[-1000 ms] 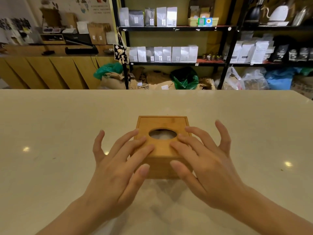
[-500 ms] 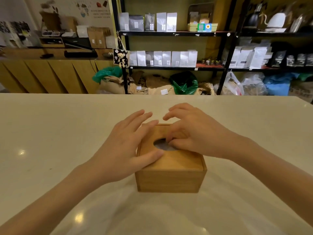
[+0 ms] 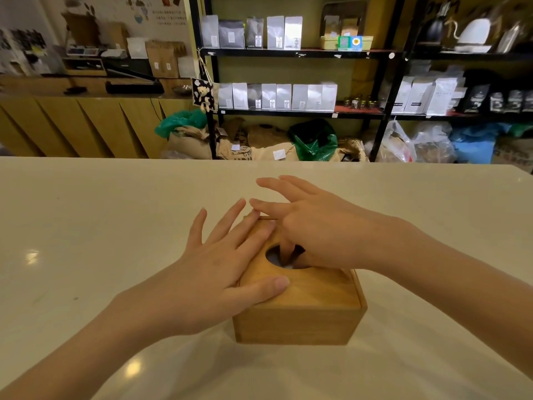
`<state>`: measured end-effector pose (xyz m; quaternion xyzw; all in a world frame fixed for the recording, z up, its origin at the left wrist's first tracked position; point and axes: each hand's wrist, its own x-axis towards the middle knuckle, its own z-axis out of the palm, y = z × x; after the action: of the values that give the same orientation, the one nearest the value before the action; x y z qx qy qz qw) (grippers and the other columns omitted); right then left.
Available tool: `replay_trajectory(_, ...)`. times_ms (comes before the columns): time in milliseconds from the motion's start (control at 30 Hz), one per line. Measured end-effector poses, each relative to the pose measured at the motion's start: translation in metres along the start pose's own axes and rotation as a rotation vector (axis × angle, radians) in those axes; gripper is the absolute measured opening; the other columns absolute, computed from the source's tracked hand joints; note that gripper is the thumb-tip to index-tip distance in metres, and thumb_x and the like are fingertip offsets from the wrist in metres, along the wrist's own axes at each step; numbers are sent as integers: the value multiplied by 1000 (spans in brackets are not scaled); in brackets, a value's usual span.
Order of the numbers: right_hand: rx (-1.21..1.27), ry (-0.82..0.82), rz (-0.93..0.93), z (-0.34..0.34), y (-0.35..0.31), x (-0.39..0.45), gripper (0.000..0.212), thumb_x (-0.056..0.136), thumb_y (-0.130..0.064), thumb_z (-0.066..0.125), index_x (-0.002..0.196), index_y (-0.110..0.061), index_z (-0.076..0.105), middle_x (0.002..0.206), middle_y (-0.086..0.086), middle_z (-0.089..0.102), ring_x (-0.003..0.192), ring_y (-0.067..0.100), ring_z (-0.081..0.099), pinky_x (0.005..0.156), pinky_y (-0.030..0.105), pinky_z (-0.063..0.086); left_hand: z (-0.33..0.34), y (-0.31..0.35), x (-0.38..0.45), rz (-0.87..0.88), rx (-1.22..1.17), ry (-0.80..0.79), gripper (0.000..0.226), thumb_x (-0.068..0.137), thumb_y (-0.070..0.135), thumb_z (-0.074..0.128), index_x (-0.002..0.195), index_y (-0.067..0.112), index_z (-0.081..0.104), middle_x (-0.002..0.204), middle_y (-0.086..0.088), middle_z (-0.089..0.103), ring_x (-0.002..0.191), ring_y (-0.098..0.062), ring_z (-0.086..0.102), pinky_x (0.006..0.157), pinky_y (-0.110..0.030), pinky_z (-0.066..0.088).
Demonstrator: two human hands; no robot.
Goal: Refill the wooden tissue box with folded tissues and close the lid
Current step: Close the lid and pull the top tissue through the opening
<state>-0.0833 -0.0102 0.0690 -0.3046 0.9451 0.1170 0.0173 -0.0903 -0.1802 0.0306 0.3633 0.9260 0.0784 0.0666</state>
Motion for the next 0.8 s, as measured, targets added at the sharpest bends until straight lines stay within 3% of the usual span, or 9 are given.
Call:
replay_trajectory(200,43,37,-28,6,4,2,20,87,-36,53,85,-33,73,158,-8,8,141,19,-20,104,29,-22,-3,3,1,20,-8,-4,73,68,76,6,129,51,-25,141,28,-34,118,10,-48,81,-18,-45)
replay_trajectory(433,80,81,-21,5,6,-4,20,86,-37,55,89,-32,74,157,-10,14,143,17,-14,110,31,-17,0,2,1,-5,-5,-3,80,67,77,6,136,48,-22,145,24,-34,118,7,-49,87,-23,-42)
replay_trajectory(667,27,298,-32,3,10,-18,15,72,-35,62,66,-33,76,133,2,57,135,28,33,112,34,5,1,1,-1,12,-20,1,76,66,78,4,132,51,-22,146,25,-31,118,9,-48,86,-20,-43)
replay_trajectory(800,56,362,-21,1,7,-28,11,76,-31,64,72,-28,73,116,1,68,123,27,51,105,36,24,2,-2,2,29,-69,17,83,65,80,8,139,48,-12,147,28,-23,121,11,-44,94,-22,-38)
